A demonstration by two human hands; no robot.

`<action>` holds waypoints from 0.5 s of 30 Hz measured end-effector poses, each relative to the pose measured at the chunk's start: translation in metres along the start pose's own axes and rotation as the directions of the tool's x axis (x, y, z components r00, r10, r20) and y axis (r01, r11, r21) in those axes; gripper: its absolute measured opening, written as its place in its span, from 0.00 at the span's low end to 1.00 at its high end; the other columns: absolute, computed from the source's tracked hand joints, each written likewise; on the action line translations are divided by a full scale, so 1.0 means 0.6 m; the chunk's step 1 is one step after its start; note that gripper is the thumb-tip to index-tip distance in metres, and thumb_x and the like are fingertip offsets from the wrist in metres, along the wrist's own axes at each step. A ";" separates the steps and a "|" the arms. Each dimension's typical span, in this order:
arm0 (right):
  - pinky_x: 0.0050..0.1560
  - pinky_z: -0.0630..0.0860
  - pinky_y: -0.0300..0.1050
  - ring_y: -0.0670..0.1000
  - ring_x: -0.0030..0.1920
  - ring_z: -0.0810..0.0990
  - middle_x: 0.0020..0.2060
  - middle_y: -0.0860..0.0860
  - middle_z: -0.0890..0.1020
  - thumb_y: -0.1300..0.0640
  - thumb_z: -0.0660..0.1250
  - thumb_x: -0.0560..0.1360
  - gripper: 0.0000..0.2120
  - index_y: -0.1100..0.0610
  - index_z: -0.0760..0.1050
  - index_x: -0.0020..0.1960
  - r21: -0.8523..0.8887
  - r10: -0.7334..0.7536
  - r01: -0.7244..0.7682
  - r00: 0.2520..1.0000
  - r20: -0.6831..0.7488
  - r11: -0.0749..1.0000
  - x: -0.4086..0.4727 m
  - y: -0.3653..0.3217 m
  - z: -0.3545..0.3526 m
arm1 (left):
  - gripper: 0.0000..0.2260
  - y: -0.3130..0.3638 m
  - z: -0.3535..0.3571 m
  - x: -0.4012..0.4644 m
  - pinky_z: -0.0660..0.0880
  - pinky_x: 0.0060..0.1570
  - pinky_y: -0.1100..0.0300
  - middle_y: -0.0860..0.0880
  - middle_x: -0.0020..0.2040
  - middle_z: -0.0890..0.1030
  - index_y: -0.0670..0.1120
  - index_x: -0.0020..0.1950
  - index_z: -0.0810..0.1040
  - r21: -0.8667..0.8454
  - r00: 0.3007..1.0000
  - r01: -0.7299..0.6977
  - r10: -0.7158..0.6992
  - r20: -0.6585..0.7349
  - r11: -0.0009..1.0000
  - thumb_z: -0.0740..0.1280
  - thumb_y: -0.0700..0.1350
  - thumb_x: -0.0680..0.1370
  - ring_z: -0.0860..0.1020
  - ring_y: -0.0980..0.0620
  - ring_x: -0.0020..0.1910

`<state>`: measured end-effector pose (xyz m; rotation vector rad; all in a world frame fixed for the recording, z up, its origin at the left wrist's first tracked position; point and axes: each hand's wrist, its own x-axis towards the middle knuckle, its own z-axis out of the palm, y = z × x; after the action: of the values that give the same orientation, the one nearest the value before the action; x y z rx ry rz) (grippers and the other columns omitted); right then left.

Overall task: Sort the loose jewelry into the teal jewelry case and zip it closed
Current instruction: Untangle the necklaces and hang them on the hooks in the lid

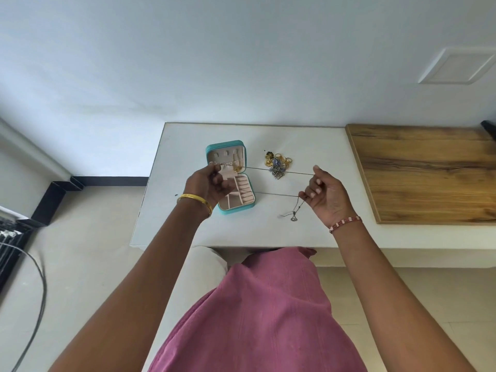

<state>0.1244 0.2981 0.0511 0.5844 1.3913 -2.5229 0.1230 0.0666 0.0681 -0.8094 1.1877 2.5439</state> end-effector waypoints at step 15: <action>0.24 0.65 0.34 0.45 0.22 0.69 0.29 0.51 0.77 0.60 0.61 0.78 0.12 0.57 0.70 0.35 -0.164 -0.034 0.042 0.998 0.053 0.986 0.007 -0.009 -0.010 | 0.15 -0.022 -0.013 0.019 0.60 0.18 0.73 0.56 0.16 0.66 0.46 0.35 0.70 0.519 0.955 -0.223 0.292 -0.054 0.825 0.55 0.43 0.80 0.61 0.60 0.15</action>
<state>0.1203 0.3062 0.0505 0.4654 1.5876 -2.4024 0.1223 0.0686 0.0493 -0.7254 2.0217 2.2002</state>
